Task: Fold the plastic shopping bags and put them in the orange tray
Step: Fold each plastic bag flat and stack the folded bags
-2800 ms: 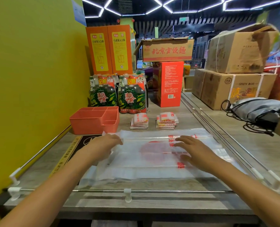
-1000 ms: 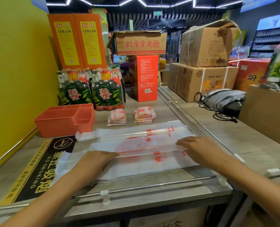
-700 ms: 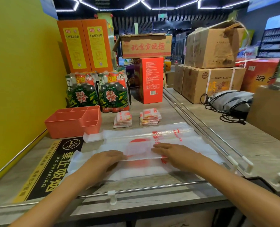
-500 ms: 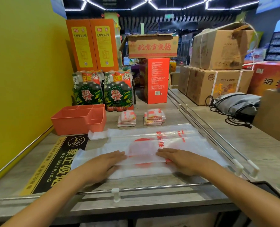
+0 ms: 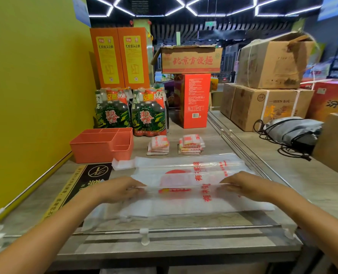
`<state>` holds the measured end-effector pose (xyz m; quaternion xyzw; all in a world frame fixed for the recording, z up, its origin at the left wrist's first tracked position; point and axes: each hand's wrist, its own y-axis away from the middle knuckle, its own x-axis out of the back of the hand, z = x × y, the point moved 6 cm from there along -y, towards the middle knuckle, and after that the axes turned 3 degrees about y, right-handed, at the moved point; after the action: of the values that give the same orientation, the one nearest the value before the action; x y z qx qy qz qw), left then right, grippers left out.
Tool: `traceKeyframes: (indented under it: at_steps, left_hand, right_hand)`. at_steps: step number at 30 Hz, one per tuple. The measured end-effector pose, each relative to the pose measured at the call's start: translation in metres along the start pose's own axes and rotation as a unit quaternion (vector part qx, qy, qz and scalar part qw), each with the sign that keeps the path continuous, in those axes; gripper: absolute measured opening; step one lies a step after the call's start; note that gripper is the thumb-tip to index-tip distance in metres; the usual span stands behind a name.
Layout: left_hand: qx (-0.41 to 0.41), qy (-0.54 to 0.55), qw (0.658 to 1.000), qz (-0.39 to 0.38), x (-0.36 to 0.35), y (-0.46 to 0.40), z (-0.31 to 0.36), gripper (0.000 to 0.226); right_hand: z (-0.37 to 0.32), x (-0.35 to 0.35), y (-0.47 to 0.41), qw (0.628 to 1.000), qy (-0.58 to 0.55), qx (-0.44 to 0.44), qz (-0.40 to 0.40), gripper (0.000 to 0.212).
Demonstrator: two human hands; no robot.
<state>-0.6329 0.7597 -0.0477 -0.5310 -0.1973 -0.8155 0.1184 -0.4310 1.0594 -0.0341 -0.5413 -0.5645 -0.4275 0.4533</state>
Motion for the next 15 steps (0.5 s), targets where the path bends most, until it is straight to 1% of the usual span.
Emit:
traceKeyframes:
  at_steps: [2,5,9,11,12,15]
  left_hand:
    - [0.012,0.028,0.999,0.041,0.019,0.000,-0.001,0.029]
    - [-0.005,0.011,0.996,0.093,0.041,-0.003,-0.002,0.024]
    - [0.020,-0.001,0.995,0.099,0.060,-0.005,-0.022,0.015]
    - [0.035,0.002,0.994,0.101,0.066,-0.006,-0.036,0.007]
    - [0.042,0.008,0.993,0.106,0.069,-0.005,-0.040,0.007]
    - [0.088,0.005,0.990,0.113,0.075,-0.004,-0.058,0.016]
  right_hand:
    - [0.009,0.014,-0.001,0.999,0.034,-0.012,0.017,0.020]
    - [0.019,0.033,-0.007,0.997,0.041,-0.026,0.053,0.018]
    - [0.033,0.048,-0.011,0.996,0.006,-0.056,0.070,0.004]
    - [0.039,0.047,-0.013,0.995,-0.010,-0.076,0.063,0.007]
    - [0.042,0.047,-0.015,0.994,-0.018,-0.091,0.061,0.010]
    - [0.058,0.043,-0.019,0.989,-0.032,-0.127,0.064,0.033]
